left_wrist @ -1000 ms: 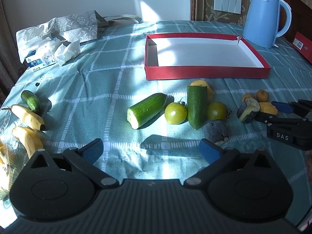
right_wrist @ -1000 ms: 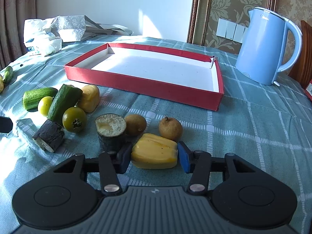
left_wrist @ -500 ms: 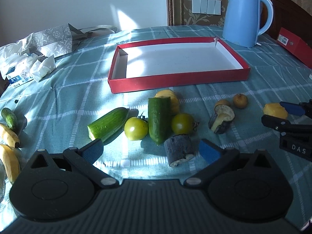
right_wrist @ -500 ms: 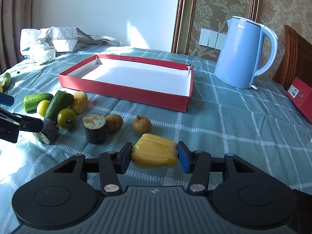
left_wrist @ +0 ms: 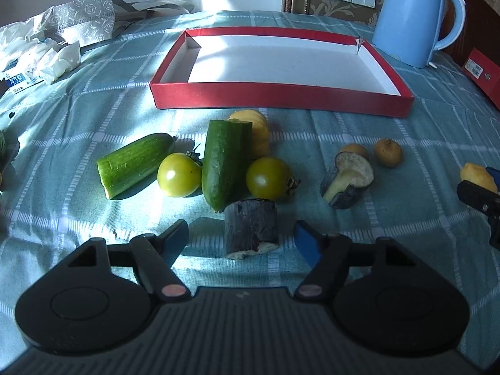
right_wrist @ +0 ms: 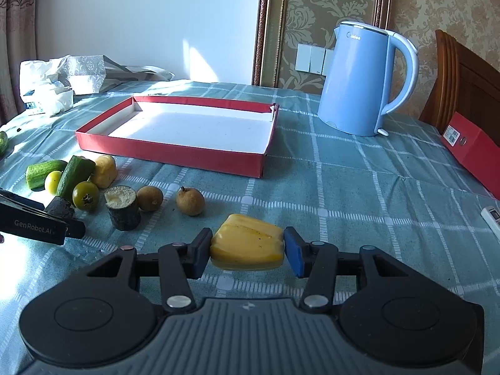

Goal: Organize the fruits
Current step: 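Grasp yellow pepper piece with right tool while left tool grasps dark eggplant chunk, then carry eggplant chunk into red box and open left tool while right tool holds pepper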

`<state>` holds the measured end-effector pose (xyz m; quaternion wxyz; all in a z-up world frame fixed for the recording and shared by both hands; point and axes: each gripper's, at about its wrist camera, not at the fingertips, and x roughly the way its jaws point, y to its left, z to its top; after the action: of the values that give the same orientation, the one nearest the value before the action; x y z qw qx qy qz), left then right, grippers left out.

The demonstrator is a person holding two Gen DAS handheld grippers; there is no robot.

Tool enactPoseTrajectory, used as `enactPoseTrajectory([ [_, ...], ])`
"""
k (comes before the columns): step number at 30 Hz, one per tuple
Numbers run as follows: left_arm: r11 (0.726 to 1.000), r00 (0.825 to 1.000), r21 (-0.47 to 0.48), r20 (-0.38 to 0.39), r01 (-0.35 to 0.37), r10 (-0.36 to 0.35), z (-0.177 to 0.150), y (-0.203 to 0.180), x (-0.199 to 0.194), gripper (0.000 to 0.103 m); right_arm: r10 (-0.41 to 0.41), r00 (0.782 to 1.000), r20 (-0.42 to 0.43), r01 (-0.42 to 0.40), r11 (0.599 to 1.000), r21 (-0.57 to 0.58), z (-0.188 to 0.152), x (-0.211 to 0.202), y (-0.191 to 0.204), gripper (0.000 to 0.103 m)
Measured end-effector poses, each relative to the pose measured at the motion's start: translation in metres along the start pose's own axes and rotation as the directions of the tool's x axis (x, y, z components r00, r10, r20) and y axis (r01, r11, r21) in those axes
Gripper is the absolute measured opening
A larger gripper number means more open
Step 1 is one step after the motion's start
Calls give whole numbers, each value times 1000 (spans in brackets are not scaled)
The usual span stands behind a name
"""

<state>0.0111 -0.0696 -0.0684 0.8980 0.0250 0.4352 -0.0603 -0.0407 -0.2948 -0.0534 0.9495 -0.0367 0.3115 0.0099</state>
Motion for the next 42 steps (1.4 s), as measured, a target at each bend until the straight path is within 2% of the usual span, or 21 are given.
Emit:
enactPoseTrajectory([
  [4,1000,1000,-14,12,11,-11,1,-2,-2,71,0,1000,-6,0,1000,8,0,3,-7,49],
  [7,1000,1000,14,21,-7,7,1,-11,-3,70,2,1000,-5,-2,1000,12,1,4,-11,49],
  [10,1000,1000,27,11,0,0,0,-15,0,55,7,1000,-5,-7,1000,8,1,5,-13,49],
  [12,1000,1000,24,10,-2,2,1,-15,0,53,10,1000,-5,-10,1000,9,1,5,-14,49],
  [14,1000,1000,25,13,-4,4,1,-16,0,42,15,1000,-6,-15,1000,8,1,5,-14,49],
  [20,1000,1000,23,15,-19,18,1,-16,-1,32,26,1000,-4,-26,1000,4,2,7,-15,49],
  [34,1000,1000,-2,23,-17,17,2,-12,-6,31,32,999,9,-32,999,2,6,9,-17,49],
  [42,1000,997,-9,73,-8,8,29,2,-29,31,26,1000,17,-26,1000,4,10,9,-19,49],
])
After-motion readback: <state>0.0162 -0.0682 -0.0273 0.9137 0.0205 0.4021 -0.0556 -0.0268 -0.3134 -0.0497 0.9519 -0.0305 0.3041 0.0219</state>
